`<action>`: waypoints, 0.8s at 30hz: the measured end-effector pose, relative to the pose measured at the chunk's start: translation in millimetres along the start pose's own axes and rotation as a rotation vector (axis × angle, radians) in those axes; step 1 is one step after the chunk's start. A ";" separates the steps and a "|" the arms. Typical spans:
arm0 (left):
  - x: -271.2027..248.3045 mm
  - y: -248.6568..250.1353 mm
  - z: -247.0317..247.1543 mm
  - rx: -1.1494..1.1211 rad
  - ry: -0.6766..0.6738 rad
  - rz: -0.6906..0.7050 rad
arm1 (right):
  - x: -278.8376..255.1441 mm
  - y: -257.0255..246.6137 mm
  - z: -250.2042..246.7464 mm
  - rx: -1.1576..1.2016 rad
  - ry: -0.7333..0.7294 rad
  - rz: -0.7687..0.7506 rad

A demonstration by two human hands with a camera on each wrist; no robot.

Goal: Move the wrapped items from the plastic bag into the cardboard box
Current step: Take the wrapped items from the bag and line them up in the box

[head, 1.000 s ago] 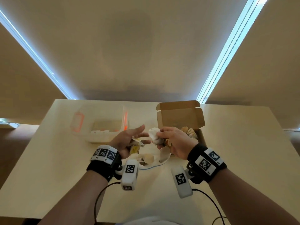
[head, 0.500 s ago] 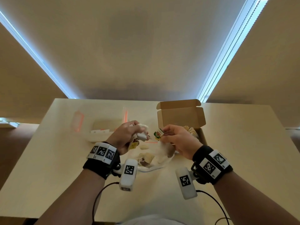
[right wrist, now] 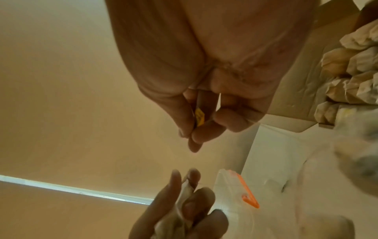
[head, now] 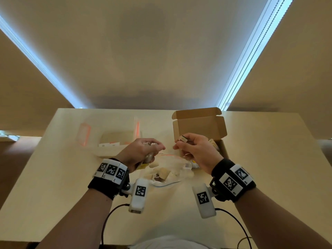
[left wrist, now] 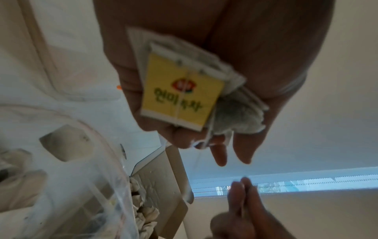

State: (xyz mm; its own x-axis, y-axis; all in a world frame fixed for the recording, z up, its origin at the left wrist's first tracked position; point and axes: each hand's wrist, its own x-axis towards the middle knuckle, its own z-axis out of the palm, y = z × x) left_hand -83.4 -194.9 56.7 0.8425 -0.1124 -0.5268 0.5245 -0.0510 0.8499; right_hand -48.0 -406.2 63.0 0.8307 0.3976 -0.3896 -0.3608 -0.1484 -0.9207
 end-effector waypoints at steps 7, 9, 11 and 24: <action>0.5 -7.5 24.5 0.279 -0.016 0.117 | 3.6 -8.2 14.0 0.172 0.107 -0.007; 2.8 -9.5 27.1 0.210 -0.016 0.137 | 1.9 -13.9 15.0 0.213 0.104 -0.010; 5.0 -9.0 29.7 0.184 -0.047 0.138 | -0.9 -21.1 15.4 0.247 0.084 -0.011; 9.7 -20.8 32.2 0.270 0.210 0.248 | -10.7 -54.3 7.4 0.091 -0.005 -0.079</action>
State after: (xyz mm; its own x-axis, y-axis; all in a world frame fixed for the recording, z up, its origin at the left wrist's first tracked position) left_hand -90.1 -226.9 34.4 0.9606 0.0494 -0.2737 0.2753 -0.3093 0.9103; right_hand -40.5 -395.8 117.3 0.8561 0.4096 -0.3152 -0.3311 -0.0336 -0.9430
